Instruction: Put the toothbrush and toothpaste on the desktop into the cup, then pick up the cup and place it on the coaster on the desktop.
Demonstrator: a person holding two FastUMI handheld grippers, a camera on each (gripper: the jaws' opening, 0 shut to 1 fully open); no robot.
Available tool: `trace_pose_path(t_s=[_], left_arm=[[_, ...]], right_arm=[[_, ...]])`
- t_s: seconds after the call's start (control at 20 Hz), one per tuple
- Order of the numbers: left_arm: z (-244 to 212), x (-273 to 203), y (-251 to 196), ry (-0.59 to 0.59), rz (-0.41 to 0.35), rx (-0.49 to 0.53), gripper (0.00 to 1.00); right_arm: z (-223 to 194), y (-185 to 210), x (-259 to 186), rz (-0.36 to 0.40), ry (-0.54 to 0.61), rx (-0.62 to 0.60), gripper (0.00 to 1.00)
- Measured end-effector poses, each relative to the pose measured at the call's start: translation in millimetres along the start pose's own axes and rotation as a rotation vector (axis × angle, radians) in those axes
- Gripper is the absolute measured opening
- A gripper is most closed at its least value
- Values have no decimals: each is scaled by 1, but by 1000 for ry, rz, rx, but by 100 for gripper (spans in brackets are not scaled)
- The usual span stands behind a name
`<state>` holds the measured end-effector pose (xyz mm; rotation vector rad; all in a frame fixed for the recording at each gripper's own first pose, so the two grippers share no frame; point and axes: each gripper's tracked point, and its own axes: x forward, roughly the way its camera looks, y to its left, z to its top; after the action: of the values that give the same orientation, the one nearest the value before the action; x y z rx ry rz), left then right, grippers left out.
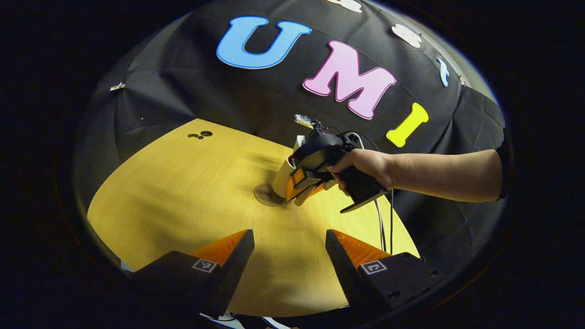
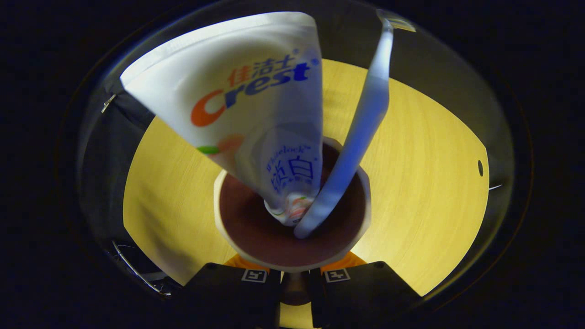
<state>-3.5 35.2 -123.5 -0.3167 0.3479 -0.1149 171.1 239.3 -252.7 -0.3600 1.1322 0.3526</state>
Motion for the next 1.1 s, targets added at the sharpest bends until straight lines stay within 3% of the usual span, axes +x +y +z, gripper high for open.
trace_pose_path(t_s=[0.35, 0.55, 0.6, 0.7, 0.75, 0.85, 0.9, 1.0, 1.1], left_arm=[[-6, -8, 27, -6, 94, -35, 98], [-2, -8, 30, -20, 102, -103, 98], [-2, -10, 30, -18, 101, -106, 98], [-2, -14, 31, -15, 103, -93, 98], [-3, -16, 33, -15, 107, -83, 98], [-2, -20, 34, -15, 115, -75, 98], [-1, -22, 35, -15, 128, -79, 98], [3, -26, 33, -25, 132, -92, 98], [9, -30, 28, -40, 127, -106, 98]], right_arm=[[0, 25, 22, -21, 24, -49, 30], [-4, 22, 19, -33, 26, -76, 30], [-4, 20, 18, -34, 27, -64, 26], [-3, 23, 18, -31, 26, -53, 31], [0, 24, 17, -29, 9, -53, 28], [-1, 27, 10, -3, -3, -44, 36], [-1, 29, 4, 14, -13, -36, 48], [-5, 29, -10, 27, -45, -39, 100], [-11, 35, -31, 67, -71, -16, 99]])
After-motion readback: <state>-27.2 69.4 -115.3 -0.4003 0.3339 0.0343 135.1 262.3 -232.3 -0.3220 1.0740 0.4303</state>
